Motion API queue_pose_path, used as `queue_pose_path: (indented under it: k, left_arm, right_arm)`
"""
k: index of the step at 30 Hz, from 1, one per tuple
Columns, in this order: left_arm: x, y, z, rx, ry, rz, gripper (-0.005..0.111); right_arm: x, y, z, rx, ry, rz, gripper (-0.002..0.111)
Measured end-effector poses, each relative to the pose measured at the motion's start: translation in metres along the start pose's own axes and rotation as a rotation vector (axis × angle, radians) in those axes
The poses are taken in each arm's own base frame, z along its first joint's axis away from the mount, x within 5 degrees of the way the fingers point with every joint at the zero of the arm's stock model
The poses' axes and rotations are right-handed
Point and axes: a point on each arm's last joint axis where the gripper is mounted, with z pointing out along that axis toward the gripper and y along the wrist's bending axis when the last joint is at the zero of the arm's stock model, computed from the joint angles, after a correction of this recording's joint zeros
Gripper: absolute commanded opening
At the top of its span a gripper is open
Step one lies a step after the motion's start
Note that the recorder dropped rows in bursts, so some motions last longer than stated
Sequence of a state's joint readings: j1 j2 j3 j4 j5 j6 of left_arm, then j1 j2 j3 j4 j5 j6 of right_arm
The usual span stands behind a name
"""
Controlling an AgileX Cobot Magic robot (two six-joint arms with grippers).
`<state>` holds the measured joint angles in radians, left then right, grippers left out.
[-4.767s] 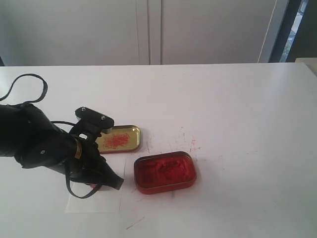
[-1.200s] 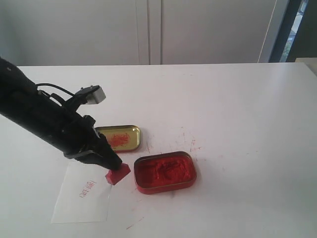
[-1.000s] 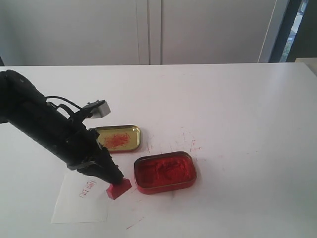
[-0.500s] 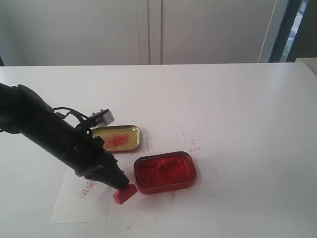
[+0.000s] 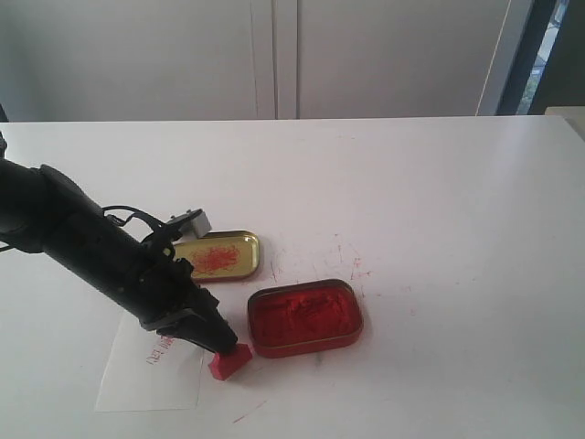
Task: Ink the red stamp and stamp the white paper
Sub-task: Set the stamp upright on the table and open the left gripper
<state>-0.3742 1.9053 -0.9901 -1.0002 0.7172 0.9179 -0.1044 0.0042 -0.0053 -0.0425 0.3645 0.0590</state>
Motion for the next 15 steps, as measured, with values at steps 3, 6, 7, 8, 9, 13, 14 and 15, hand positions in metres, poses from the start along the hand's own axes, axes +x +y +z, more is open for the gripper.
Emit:
queue_pose_path:
  k: [3,6,7,8,9,13,14,15]
  left_arm:
    - [-0.0003,0.0005,0.0,-0.006,-0.003,0.0,0.0]
    - [-0.0005,0.0008,0.0,-0.009,-0.005,0.0,0.0]
    - [-0.0005,0.001,0.0,-0.011,-0.006,0.0,0.0]
    - [-0.0006,0.0012,0.0,-0.013,-0.007,0.0,0.0]
    - [-0.0006,0.0012,0.0,-0.013,-0.007,0.0,0.003]
    - [-0.0007,0.0013,0.0,-0.015,-0.008,0.0,0.029]
    - [-0.0009,0.0017,0.0,-0.018,-0.01,0.0,0.035]
    - [-0.0015,0.0027,0.0,-0.029,-0.016,0.0,0.038]
  right_arm:
    - [0.0,0.0,0.0,0.0,0.0,0.0,0.0]
    - [0.0,0.0,0.0,0.0,0.0,0.0,0.0]
    - [0.0,0.0,0.0,0.0,0.0,0.0,0.0]
    - [0.0,0.0,0.0,0.0,0.0,-0.002,0.0]
    - [0.0,0.0,0.0,0.0,0.0,-0.007,0.0]
    - [0.0,0.0,0.0,0.0,0.0,-0.01,0.0]
    - [0.0,0.0,0.0,0.0,0.0,-0.01,0.0]
    - [0.0,0.0,0.0,0.0,0.0,-0.01,0.0]
